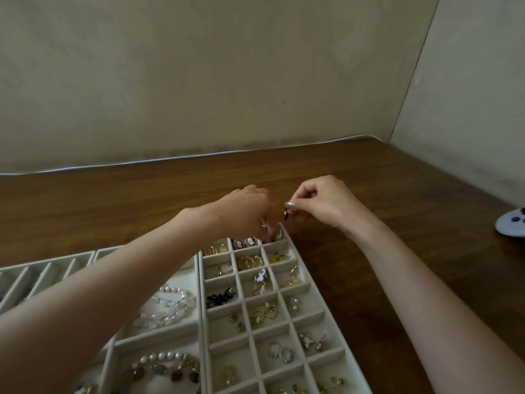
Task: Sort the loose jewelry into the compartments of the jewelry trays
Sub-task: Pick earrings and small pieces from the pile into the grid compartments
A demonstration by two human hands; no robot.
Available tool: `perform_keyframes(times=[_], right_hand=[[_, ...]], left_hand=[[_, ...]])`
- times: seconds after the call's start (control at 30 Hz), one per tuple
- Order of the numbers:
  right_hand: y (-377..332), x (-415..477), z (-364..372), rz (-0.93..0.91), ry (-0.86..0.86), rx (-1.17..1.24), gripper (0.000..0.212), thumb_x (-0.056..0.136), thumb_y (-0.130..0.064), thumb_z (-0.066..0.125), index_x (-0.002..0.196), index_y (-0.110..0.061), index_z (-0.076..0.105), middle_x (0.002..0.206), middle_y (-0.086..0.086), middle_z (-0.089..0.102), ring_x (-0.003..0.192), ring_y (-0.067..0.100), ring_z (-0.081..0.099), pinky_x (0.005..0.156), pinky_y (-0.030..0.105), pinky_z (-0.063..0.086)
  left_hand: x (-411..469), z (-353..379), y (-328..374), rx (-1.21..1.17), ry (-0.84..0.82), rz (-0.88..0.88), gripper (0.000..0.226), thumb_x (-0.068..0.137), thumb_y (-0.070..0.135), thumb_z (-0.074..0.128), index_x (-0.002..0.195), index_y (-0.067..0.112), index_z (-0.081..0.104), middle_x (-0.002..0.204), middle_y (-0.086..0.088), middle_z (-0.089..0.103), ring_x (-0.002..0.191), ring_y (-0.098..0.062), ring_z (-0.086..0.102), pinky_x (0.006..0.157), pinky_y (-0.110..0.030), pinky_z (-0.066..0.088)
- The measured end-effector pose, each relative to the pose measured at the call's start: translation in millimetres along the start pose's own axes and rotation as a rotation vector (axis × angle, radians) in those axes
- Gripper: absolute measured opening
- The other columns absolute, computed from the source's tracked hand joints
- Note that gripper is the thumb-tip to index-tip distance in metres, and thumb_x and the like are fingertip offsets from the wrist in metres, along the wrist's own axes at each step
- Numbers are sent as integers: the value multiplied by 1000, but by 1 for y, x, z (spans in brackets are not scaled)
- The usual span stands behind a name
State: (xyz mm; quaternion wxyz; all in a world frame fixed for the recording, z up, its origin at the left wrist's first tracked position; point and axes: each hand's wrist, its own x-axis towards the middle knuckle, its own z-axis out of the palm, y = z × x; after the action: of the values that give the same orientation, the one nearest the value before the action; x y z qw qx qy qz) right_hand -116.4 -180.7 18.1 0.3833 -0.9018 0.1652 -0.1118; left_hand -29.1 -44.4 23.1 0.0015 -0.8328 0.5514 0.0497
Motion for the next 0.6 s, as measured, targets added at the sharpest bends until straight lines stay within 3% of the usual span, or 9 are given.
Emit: perform_keyframes(times=[0.13, 0.27, 0.6], right_hand=[[3, 2, -1, 79, -53, 156, 3, 87, -10, 64, 84, -10, 65, 82, 5, 70, 70, 13, 70, 68, 27, 57], [3, 1, -1, 104, -66, 237, 3, 86, -6, 64, 83, -6, 63, 84, 11, 70, 70, 17, 71, 67, 29, 58], [4, 3, 1, 87, -12, 265, 5, 85, -4, 64, 82, -7, 62, 86, 14, 69, 70, 18, 71, 69, 32, 59]], left_hand=[[-1, -2, 1, -61, -74, -15, 9, 88, 27, 60, 96, 31, 59, 83, 17, 31, 97, -9, 31, 84, -25, 33], [-1, 0, -1, -145, -126, -48, 9, 91, 23, 55, 91, 31, 50, 87, 12, 30, 101, -12, 32, 85, -28, 33], [1, 6, 0, -141, -25, -24, 8, 88, 25, 59, 93, 31, 56, 88, 11, 31, 97, -12, 31, 79, -23, 30]])
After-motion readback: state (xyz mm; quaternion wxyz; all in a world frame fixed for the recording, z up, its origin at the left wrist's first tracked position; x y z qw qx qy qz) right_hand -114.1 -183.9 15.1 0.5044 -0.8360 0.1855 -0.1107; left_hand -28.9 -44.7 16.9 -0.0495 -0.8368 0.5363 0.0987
